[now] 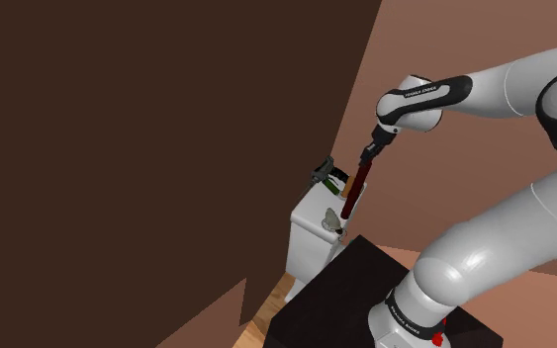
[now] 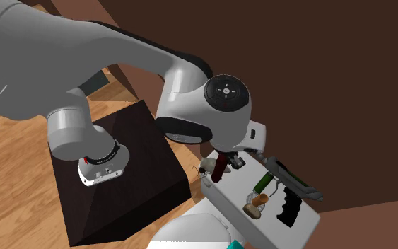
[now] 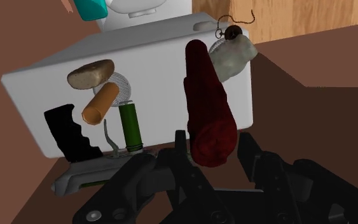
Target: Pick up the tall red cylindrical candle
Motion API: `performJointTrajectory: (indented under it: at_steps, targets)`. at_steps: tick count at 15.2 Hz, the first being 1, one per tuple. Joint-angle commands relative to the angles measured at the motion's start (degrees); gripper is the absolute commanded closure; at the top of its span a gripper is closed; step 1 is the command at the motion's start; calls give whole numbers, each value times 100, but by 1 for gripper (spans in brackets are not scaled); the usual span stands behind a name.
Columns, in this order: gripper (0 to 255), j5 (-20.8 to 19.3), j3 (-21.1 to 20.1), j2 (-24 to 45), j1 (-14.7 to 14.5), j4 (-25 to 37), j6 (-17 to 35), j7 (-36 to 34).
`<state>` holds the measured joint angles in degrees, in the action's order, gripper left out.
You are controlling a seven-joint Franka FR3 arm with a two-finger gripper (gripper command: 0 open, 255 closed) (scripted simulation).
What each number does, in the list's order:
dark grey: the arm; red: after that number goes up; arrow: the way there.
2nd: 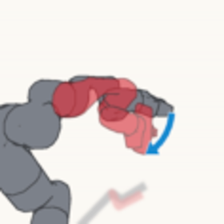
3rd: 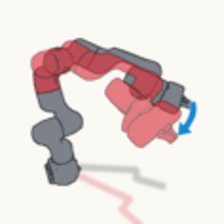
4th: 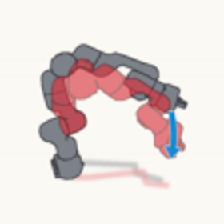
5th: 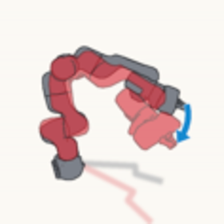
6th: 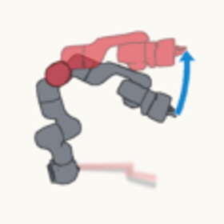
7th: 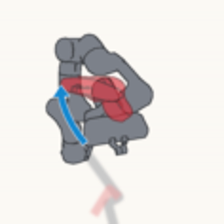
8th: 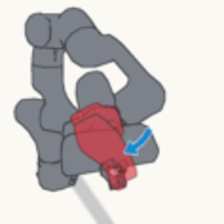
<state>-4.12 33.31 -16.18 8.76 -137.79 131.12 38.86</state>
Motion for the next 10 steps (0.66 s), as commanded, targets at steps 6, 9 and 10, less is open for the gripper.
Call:
performJointTrajectory:
  at_steps: [6,9,10]
  targets:
    - [255,-118,-125,-270,48,342,-587,-133]
    - [255,-139,-161,-333,55,458,-762,-165]
    - [255,-139,-161,-333,55,459,-762,-165]
